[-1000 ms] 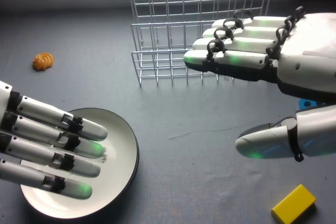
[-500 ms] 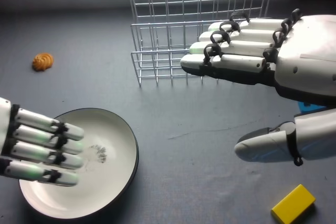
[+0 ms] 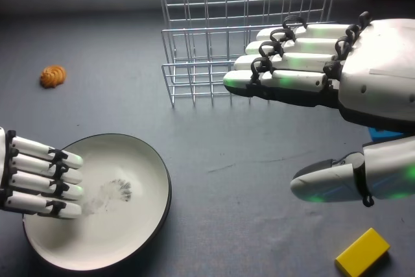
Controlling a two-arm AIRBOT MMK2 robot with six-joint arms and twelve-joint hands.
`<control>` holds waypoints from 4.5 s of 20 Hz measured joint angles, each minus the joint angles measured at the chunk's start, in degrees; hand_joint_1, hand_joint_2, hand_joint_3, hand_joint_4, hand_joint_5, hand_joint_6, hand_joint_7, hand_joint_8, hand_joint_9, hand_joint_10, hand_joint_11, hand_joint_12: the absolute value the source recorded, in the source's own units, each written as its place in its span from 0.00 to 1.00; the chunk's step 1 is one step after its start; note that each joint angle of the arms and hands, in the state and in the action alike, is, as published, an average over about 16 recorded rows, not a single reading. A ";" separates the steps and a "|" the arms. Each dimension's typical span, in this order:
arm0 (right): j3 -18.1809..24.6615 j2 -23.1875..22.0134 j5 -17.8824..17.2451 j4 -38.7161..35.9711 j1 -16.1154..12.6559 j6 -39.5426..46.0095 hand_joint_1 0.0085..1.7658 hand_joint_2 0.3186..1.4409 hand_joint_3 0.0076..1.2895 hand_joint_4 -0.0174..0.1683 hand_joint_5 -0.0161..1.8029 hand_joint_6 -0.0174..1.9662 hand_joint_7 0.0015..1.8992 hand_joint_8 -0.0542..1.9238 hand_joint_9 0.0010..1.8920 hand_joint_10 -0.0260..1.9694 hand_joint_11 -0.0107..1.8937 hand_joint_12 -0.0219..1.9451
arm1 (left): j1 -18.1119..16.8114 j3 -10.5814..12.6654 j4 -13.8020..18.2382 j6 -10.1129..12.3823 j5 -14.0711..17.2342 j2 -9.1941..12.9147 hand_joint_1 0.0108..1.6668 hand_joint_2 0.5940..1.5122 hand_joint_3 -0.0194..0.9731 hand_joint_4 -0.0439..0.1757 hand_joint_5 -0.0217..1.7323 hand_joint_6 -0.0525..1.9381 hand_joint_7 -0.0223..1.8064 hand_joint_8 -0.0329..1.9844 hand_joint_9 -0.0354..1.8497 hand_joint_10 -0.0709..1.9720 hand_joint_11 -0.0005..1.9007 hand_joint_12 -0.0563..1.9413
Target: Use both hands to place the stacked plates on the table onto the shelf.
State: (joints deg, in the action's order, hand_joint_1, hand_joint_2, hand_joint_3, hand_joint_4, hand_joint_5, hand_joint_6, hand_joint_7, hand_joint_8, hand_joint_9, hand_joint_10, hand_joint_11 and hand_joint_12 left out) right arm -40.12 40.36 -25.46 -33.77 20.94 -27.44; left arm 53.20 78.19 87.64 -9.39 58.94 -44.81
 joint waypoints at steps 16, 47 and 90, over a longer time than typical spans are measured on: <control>0.00 0.05 -0.12 -0.18 0.44 -1.25 0.06 0.78 0.01 0.10 0.04 0.02 0.04 0.03 0.03 0.01 0.02 0.02 | 4.77 -1.07 -4.59 0.43 -4.98 -1.96 0.00 0.57 0.04 0.17 0.01 0.02 0.01 0.01 0.03 0.04 0.01 0.02; -8.78 24.09 2.87 18.98 2.07 -45.29 0.68 0.62 0.01 0.10 0.07 0.02 0.04 0.03 0.04 0.02 0.02 0.31 | 3.84 -12.02 -13.63 1.33 -14.01 -3.51 0.00 0.57 0.04 0.21 0.01 0.02 0.01 0.01 0.02 0.03 0.01 0.02; -19.16 38.18 1.71 21.21 3.22 -53.34 0.65 0.60 0.00 0.08 0.46 0.35 0.47 0.36 0.57 0.06 0.33 0.66 | 3.33 -8.24 -19.33 1.46 -12.08 -1.67 0.00 0.57 0.04 0.21 0.03 0.03 0.02 0.02 0.03 0.04 0.01 0.02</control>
State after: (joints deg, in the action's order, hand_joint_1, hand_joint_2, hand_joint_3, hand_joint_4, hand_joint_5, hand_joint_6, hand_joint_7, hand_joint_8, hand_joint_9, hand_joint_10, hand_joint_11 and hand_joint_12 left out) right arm -59.28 78.54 -23.75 -12.55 24.16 -80.78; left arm 56.53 69.95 68.30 -7.93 46.86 -46.48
